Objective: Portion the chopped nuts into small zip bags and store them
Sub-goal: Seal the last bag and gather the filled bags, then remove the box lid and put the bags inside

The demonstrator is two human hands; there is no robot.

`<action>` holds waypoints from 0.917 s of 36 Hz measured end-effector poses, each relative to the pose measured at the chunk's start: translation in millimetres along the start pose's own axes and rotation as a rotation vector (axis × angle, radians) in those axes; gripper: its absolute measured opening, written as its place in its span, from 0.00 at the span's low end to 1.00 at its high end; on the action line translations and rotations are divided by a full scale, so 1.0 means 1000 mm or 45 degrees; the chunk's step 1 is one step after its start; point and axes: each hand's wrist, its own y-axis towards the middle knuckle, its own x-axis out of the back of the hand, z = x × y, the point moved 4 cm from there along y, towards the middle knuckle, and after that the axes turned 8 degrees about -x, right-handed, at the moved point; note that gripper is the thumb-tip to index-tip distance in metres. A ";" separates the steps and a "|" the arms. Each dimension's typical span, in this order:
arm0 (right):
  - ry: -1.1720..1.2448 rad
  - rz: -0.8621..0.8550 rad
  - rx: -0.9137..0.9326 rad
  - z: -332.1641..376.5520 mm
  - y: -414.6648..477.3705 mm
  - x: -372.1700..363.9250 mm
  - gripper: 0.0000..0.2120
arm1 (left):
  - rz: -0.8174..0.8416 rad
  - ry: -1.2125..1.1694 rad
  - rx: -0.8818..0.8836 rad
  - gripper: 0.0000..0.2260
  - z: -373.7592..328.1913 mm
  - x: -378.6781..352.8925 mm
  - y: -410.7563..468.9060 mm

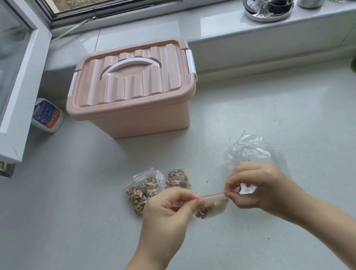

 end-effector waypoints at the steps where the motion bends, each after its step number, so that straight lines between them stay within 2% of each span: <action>1: -0.005 0.001 0.002 -0.001 0.001 0.000 0.03 | -0.011 -0.008 0.007 0.08 0.001 0.002 0.000; 4: 0.017 -0.046 -0.012 -0.004 0.004 0.002 0.06 | -0.061 -0.036 0.035 0.09 0.003 0.006 0.003; 8: -0.042 -0.104 -0.045 -0.011 0.012 0.001 0.15 | -0.092 0.047 0.048 0.09 0.007 0.007 0.010; 13: -0.233 -0.050 -0.031 -0.020 0.026 -0.008 0.11 | 0.009 0.390 -0.034 0.06 0.013 0.004 0.029; 17: -0.289 0.132 -0.061 -0.027 0.043 -0.021 0.11 | 0.199 0.760 -0.162 0.02 0.020 -0.011 0.045; 20: -0.319 0.214 -0.238 -0.041 0.057 -0.030 0.07 | 0.124 0.714 0.027 0.03 0.041 -0.013 0.058; 23: -0.311 0.267 -0.420 -0.053 0.067 -0.032 0.09 | -0.028 0.596 0.296 0.03 0.074 -0.009 0.068; 26: -0.284 0.295 -0.533 -0.061 0.073 -0.031 0.10 | 0.006 0.640 0.459 0.04 0.098 -0.007 0.066; 30: -0.278 0.265 -0.629 -0.067 0.078 -0.021 0.10 | 0.050 0.869 0.452 0.05 0.097 0.002 0.063; 31: -0.273 0.242 -0.652 -0.068 0.081 -0.017 0.10 | 0.011 0.883 0.420 0.05 0.091 0.009 0.065; 33: -0.250 0.178 -0.690 -0.069 0.090 -0.007 0.11 | -0.129 0.849 0.321 0.13 0.074 0.027 0.072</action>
